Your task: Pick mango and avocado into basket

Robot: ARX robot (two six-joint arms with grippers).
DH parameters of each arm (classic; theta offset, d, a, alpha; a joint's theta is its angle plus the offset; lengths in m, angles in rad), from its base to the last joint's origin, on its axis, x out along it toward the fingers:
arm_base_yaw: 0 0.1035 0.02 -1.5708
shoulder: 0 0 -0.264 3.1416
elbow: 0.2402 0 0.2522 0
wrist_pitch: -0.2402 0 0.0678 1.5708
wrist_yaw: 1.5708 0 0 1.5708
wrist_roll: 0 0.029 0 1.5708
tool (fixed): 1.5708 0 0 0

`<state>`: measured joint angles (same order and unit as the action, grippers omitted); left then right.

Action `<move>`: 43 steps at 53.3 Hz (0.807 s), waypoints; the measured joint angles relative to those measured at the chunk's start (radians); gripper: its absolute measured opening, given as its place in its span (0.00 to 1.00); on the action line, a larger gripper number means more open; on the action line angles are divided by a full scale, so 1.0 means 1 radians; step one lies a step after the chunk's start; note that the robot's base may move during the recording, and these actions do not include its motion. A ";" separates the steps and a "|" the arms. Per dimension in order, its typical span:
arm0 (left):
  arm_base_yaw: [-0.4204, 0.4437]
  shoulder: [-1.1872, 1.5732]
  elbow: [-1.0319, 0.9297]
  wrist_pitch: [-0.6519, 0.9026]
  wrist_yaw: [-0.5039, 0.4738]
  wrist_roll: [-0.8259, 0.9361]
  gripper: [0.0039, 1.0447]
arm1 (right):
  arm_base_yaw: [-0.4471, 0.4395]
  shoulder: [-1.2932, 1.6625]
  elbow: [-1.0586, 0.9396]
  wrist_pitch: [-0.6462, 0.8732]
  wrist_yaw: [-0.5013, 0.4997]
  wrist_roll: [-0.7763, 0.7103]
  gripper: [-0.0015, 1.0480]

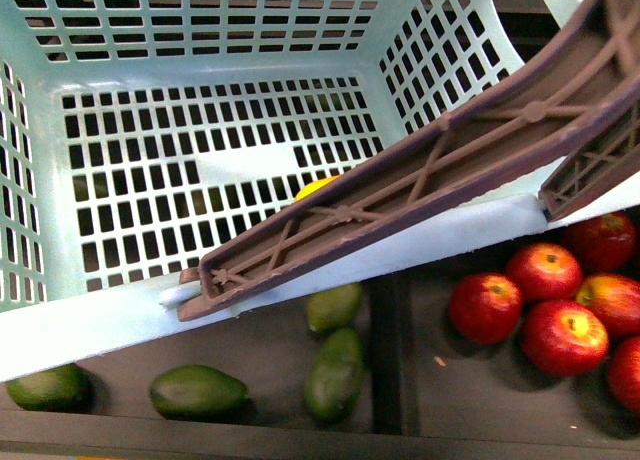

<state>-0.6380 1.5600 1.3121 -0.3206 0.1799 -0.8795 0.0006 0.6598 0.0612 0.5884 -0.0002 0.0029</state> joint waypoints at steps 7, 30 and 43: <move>0.000 0.000 0.000 0.000 0.005 0.002 0.12 | 0.000 0.000 0.000 0.000 0.000 0.000 0.92; -0.001 0.000 0.000 0.000 0.005 -0.001 0.12 | 0.000 -0.001 0.000 0.000 0.001 0.000 0.92; 0.010 0.000 0.000 0.000 0.004 -0.003 0.12 | 0.000 -0.002 0.000 0.000 -0.008 0.000 0.92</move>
<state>-0.6281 1.5600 1.3125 -0.3206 0.1841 -0.8822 0.0010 0.6582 0.0612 0.5888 -0.0086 0.0025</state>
